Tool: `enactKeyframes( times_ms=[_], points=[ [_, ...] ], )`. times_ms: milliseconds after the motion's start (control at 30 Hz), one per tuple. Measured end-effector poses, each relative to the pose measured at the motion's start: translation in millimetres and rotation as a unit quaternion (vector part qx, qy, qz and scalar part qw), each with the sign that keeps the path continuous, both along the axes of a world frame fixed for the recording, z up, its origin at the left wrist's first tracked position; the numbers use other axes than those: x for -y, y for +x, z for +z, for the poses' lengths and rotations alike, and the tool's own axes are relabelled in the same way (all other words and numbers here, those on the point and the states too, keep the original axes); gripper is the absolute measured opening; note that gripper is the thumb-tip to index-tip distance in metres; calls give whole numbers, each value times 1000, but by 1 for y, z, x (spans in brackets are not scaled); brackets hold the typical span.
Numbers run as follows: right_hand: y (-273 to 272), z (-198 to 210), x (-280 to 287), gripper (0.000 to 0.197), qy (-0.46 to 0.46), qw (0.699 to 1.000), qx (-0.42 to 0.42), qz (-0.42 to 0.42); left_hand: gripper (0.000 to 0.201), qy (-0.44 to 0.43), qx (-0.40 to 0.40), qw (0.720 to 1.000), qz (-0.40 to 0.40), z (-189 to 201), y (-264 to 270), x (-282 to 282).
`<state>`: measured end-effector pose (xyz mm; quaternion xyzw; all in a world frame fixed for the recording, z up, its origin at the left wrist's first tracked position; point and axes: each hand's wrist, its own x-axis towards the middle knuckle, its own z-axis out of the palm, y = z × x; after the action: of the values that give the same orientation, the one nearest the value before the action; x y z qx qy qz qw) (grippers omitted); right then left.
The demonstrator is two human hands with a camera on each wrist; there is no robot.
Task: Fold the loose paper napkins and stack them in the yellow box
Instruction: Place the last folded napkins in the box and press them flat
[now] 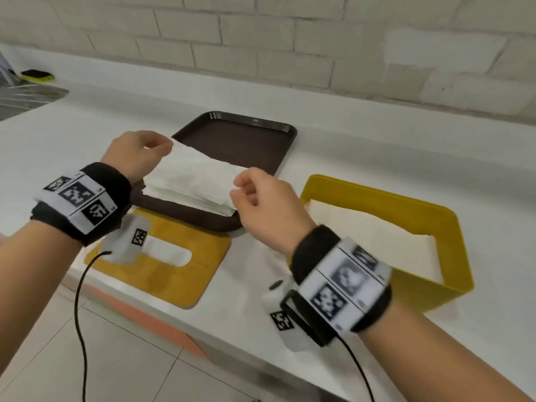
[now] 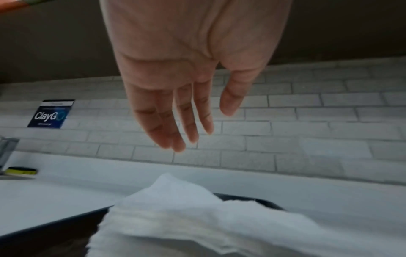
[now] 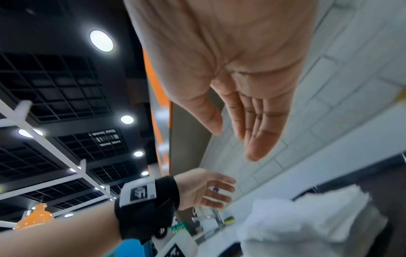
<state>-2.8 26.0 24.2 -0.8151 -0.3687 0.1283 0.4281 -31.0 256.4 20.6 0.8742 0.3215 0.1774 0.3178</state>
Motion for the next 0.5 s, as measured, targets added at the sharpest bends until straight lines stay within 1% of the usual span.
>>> enactKeyframes(
  times_ms=[100, 200, 267, 333, 433, 500],
  points=[
    [12, -15, -40, 38, -68, 997, -32, -20, 31, 35, -44, 998, 28, -9, 11, -21],
    [34, -34, -76, 41, -146, 984, -69, -71, 46, 58, -166, 984, 35, -21, 28, -37],
    [47, -44, -93, 46, -184, 974, -78, -105, 50, 60, -230, 971, 38, -26, 37, -43],
    [57, -50, -105, 45, -211, 968, -68, -120, 51, 48, -259, 964, 46, -31, 44, -48],
    [68, -55, -113, 33, -223, 966, -54, -122, 51, 8, -268, 962, 52, -39, 50, -54],
    [72, -58, -117, 31, -228, 961, -66, -138, 49, 5, -265, 963, 53, -42, 53, -56]
  ],
)
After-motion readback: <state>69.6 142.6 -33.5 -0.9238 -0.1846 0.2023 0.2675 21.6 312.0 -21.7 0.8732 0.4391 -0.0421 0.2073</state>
